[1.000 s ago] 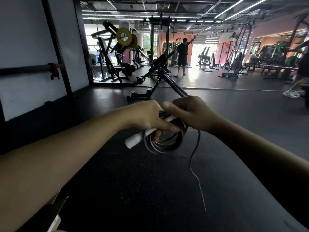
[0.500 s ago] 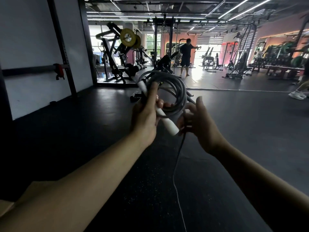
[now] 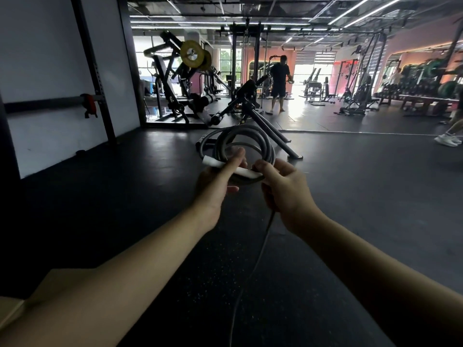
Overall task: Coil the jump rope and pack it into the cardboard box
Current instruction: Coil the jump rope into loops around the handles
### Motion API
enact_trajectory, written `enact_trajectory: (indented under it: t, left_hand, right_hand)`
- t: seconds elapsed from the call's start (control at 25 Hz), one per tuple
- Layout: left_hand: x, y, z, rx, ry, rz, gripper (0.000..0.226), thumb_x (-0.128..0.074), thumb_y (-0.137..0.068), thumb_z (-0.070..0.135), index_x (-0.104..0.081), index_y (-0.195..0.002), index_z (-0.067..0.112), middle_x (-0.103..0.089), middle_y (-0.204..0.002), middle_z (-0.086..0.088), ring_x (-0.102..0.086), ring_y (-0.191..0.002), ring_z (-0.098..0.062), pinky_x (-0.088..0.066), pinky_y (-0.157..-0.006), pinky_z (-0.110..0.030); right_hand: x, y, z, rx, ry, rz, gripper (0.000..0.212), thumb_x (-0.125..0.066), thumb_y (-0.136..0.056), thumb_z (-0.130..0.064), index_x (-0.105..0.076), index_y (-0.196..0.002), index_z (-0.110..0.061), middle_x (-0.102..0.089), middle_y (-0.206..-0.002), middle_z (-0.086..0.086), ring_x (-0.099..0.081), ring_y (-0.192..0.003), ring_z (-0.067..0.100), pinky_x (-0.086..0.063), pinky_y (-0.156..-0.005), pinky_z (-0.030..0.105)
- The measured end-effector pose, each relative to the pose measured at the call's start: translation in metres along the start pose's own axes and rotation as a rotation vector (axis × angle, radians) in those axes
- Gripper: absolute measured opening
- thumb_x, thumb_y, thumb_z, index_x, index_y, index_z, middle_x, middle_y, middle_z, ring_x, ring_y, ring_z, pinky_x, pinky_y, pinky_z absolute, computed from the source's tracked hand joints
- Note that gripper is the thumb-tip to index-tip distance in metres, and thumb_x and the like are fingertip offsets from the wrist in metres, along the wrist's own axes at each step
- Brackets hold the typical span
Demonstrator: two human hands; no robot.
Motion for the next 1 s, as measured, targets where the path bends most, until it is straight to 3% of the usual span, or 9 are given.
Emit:
enact_trajectory:
  t: [0.12,0.28,0.44,0.6,0.68,0.76,0.84,0.92,1.0]
  left_hand:
    - [0.028,-0.014,0.033,-0.125,-0.056,-0.128,0.07,-0.084,-0.068,0.051,-0.064,-0.13,0.027,-0.078,-0.109,0.006,-0.069,-0.112,-0.02,-0.048,-0.107,-0.052]
    - [0.025,-0.014,0.088,-0.342,-0.802,-0.426,0.106,-0.089,-0.059,0.058,-0.039,-0.15,0.037,-0.059,-0.143,0.008,-0.05,-0.136,-0.012,-0.039,-0.114,-0.04]
    - [-0.016,0.003,0.09,-0.362,-1.218,-0.637,0.116,-0.094,-0.056,0.048,-0.03,-0.152,0.04,-0.056,-0.141,0.014,-0.05,-0.12,-0.004,-0.036,-0.086,-0.01]
    - [-0.018,0.0,0.063,-0.286,-1.116,-0.578,0.122,-0.099,-0.055,0.035,-0.028,-0.154,0.035,-0.061,-0.138,0.012,-0.057,-0.117,-0.007,-0.045,-0.089,-0.015]
    - [-0.015,0.001,0.06,-0.248,-1.094,-0.543,0.116,-0.098,-0.058,0.035,-0.031,-0.153,0.033,-0.063,-0.13,0.012,-0.059,-0.113,-0.008,-0.045,-0.082,-0.013]
    - [-0.013,0.004,0.059,-0.251,-1.121,-0.527,0.108,-0.096,-0.06,0.037,-0.037,-0.15,0.032,-0.064,-0.122,0.014,-0.059,-0.11,-0.006,-0.044,-0.079,-0.013]
    - [-0.006,0.005,0.062,-0.266,-1.066,-0.476,0.082,-0.094,-0.064,0.036,-0.057,-0.137,0.027,-0.067,-0.112,0.02,-0.062,-0.098,0.001,-0.046,-0.077,-0.013]
    - [0.001,0.003,0.07,-0.303,-0.796,-0.398,0.046,-0.092,-0.069,0.029,-0.074,-0.11,0.018,-0.078,-0.096,0.013,-0.072,-0.087,0.0,-0.054,-0.081,-0.018]
    - [0.007,0.002,0.073,-0.321,-0.435,-0.25,0.021,-0.088,-0.074,0.021,-0.077,-0.091,0.015,-0.077,-0.077,0.011,-0.07,-0.064,-0.001,-0.052,-0.061,-0.015]
  right_hand:
    - [0.011,-0.013,-0.014,0.013,0.198,-0.103,0.013,-0.064,-0.098,-0.013,-0.066,-0.089,-0.003,-0.043,-0.041,-0.009,-0.032,-0.033,0.004,-0.024,-0.035,0.019]
    - [0.008,-0.023,-0.036,0.152,0.693,-0.35,0.014,-0.072,-0.092,-0.018,-0.072,-0.085,-0.006,-0.053,-0.047,-0.012,-0.044,-0.04,0.001,-0.035,-0.043,0.014]
    - [-0.01,-0.027,-0.049,0.27,1.003,-0.487,0.018,-0.074,-0.081,-0.027,-0.062,-0.071,-0.034,-0.061,-0.066,-0.012,-0.053,-0.056,-0.002,-0.042,-0.061,0.022]
    - [-0.01,-0.023,-0.05,0.256,1.001,-0.478,0.016,-0.076,-0.082,-0.036,-0.063,-0.09,-0.031,-0.063,-0.077,-0.014,-0.059,-0.062,-0.004,-0.049,-0.062,0.026]
    - [-0.006,-0.019,-0.046,0.186,0.877,-0.495,0.027,-0.076,-0.087,-0.037,-0.058,-0.101,-0.024,-0.061,-0.066,-0.016,-0.057,-0.05,-0.006,-0.04,-0.051,0.014]
    - [0.004,-0.016,-0.045,0.106,0.647,-0.482,0.03,-0.069,-0.094,-0.038,-0.055,-0.105,-0.015,-0.058,-0.055,-0.011,-0.048,-0.041,0.001,-0.036,-0.045,0.018]
    - [0.022,-0.016,-0.046,0.052,0.503,-0.412,0.043,-0.059,-0.097,-0.047,-0.059,-0.108,-0.005,-0.054,-0.057,0.0,-0.048,-0.042,0.011,-0.037,-0.045,0.026]
    - [0.041,-0.017,-0.045,0.057,0.466,-0.328,0.058,-0.053,-0.096,-0.055,-0.063,-0.106,0.001,-0.049,-0.061,0.012,-0.048,-0.045,0.019,-0.038,-0.048,0.03]
    - [0.055,-0.017,-0.037,0.059,0.38,-0.243,0.059,-0.049,-0.1,-0.055,-0.066,-0.103,0.001,-0.045,-0.062,0.014,-0.043,-0.051,0.024,-0.038,-0.05,0.035]
Point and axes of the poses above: each hand's wrist, its own y-axis away from the middle knuckle, its own x-axis out of the back of the hand, z = x × y, the point moved 4 cm from there along -y, towards the middle knuckle
